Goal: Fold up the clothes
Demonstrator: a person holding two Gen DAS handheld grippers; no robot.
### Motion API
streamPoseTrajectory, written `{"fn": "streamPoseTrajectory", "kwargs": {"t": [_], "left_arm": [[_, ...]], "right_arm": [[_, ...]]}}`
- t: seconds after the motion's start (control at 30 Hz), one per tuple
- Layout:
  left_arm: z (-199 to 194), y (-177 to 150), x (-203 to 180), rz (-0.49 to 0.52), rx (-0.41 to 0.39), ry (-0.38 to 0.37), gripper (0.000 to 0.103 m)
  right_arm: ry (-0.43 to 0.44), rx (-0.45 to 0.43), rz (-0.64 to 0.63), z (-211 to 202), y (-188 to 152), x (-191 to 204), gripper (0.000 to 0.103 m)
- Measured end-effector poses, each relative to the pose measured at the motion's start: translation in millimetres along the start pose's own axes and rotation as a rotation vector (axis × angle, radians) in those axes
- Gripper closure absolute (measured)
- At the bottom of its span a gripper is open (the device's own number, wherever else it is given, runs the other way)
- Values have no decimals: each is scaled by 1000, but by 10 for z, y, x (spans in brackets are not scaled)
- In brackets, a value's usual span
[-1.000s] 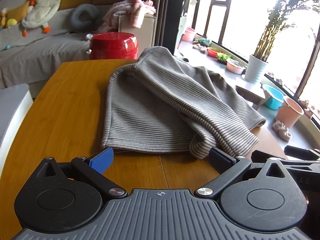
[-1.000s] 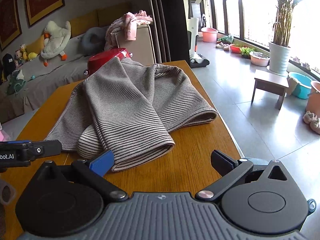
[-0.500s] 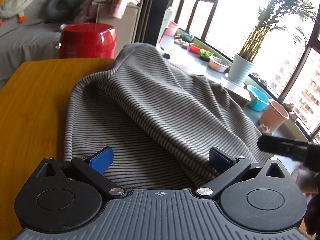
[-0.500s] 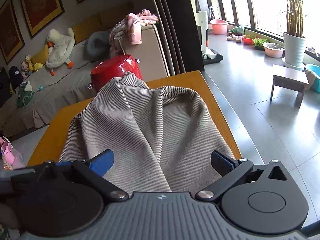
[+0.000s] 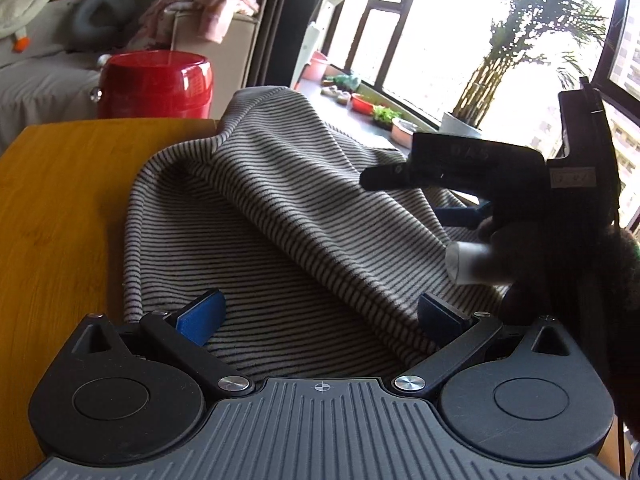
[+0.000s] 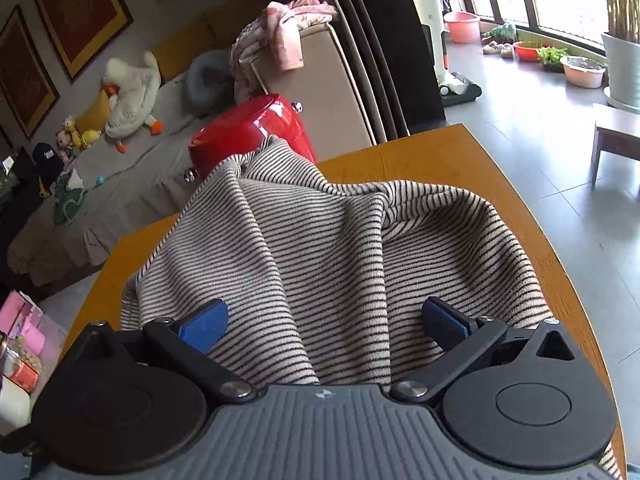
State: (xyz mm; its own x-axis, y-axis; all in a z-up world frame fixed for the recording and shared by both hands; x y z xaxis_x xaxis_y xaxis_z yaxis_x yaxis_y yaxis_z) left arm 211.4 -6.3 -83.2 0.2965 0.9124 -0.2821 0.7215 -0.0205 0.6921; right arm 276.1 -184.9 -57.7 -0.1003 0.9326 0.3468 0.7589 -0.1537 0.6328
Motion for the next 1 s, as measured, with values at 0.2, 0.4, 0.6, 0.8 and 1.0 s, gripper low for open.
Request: {"fn": "streamPoseTrajectory", "kwargs": {"t": [0.2,0.4,0.6,0.8,1.0], "left_arm": [[-284,-218,63,-41,24,-72,0],[-596,-463,118,-77,54,-146,0],[-913,-769,76,-64,100,-149,0],[-1074,-821,-18,7,88,-81,0],[-1119,-524,-47,115,-62,34,0]], "right_arm": [[55,26,-12,-231,-290,128,0],[138,50,-49,-545,-674,288,0],[201,75,-78,-811,-963,365,0],[251,101,-101,-1044,-1186,385,0],[284,115,-113,-1242,-1364,374,0]]}}
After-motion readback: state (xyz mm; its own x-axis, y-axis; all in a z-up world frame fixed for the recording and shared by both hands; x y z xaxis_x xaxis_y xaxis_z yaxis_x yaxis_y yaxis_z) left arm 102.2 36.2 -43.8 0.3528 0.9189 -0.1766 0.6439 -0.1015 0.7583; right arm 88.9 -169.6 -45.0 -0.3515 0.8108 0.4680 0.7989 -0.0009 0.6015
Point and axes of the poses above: each gripper's, at about its wrist camera, not at the fingertips, and z roughly the way its jaws point, x to its left, y to its top, the point moved 8 cm from there along z, roughly the way its jaws point, and after that the axes turned 5 degrees about x, right-handed, at the moved point
